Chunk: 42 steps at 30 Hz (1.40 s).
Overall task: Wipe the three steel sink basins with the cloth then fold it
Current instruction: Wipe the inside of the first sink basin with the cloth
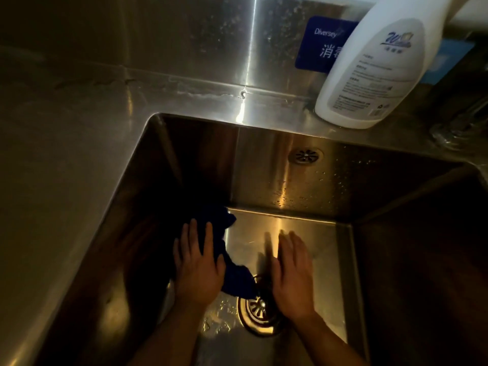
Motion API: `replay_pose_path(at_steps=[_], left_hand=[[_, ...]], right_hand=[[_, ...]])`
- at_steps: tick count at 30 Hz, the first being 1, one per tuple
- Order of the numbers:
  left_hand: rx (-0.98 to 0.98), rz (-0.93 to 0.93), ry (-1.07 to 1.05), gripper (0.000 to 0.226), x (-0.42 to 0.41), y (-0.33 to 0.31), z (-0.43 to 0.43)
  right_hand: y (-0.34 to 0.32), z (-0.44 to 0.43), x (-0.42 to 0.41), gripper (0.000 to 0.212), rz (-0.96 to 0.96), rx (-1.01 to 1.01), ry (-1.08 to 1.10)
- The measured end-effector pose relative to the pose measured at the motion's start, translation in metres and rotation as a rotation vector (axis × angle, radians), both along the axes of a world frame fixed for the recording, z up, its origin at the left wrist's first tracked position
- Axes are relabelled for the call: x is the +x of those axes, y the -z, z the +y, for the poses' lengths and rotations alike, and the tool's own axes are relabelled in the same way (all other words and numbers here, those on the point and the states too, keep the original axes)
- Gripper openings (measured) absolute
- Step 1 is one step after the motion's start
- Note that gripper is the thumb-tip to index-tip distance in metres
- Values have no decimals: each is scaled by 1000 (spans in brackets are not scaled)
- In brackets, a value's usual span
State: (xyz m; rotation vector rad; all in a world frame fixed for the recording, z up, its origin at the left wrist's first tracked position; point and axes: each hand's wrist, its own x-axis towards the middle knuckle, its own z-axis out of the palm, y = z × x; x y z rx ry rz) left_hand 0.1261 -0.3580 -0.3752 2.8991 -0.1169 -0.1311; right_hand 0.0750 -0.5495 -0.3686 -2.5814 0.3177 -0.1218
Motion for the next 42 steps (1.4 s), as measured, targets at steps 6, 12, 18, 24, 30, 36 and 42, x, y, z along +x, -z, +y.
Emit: replay_pose_path(at_steps=[6, 12, 18, 24, 30, 36, 42], left_hand=[[144, 193, 81, 85, 27, 14, 1], [225, 285, 225, 88, 12, 24, 10], [303, 448, 384, 88, -30, 24, 25], [226, 342, 464, 124, -80, 7, 41], [229, -3, 588, 59, -148, 15, 56], [204, -154, 479, 54, -169, 22, 59], [303, -6, 459, 47, -172, 42, 60]], right_hand=[[16, -77, -67, 62, 419, -296, -61], [25, -81, -74, 65, 542, -212, -76], [22, -83, -70, 76, 603, -244, -108], [18, -81, -70, 78, 623, -236, -125], [21, -81, -70, 85, 577, -185, -105], [14, -77, -67, 92, 609, -197, -94], [18, -78, -70, 77, 610, -206, -70]])
